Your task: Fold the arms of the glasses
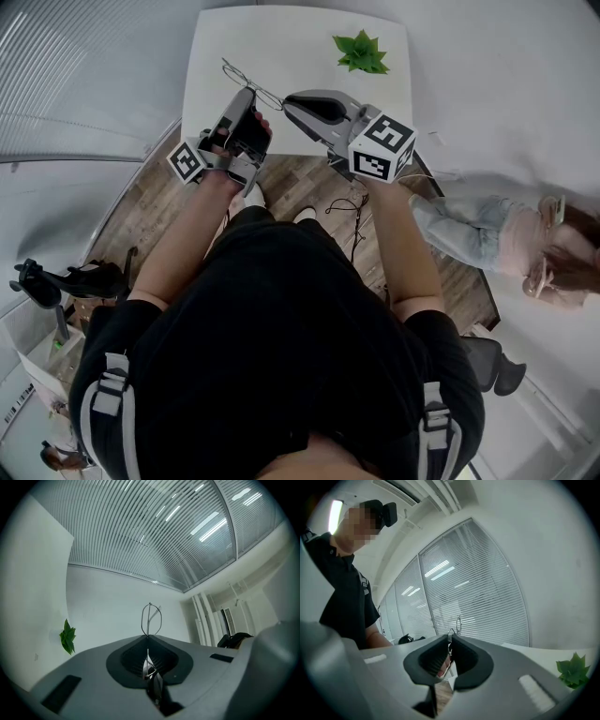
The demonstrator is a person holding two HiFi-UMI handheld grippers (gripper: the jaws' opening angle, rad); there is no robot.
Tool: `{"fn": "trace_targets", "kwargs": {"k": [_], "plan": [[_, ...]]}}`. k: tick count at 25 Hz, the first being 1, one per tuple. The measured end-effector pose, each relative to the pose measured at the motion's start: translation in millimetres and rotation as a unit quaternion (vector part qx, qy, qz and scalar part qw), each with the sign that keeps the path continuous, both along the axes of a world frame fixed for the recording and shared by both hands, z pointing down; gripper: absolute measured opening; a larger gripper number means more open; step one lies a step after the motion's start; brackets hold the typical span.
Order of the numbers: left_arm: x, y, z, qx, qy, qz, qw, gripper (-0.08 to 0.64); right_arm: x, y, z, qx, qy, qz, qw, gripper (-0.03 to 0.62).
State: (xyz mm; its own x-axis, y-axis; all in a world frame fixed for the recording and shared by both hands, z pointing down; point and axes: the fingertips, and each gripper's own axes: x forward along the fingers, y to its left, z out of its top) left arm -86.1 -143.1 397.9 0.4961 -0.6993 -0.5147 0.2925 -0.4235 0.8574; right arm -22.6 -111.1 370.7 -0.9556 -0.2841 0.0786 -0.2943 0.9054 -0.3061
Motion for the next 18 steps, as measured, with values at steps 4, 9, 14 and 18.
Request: {"fn": "trace_targets", "kwargs": {"k": [4,9,14,18], "plan": [[0,0,1,0.000,-0.001,0.000,1.0000,0.014,-1,1,1,0.003,0.003,-0.002,1.000,0.035],[0,0,1,0.000,-0.002,0.001,1.0000,0.014,1,-2,0,0.005,0.002,0.008,1.000,0.038],[-1,-1,2,-0.002,-0.004,-0.001,1.0000,0.014,8,-5,-2,0.007,-0.002,0.020,1.000,0.058],[-2,-2,2,-0.003,-0.002,-0.003,1.0000,0.014,16,-7,-4,0.011,-0.007,0.033,0.999,0.067]]}}
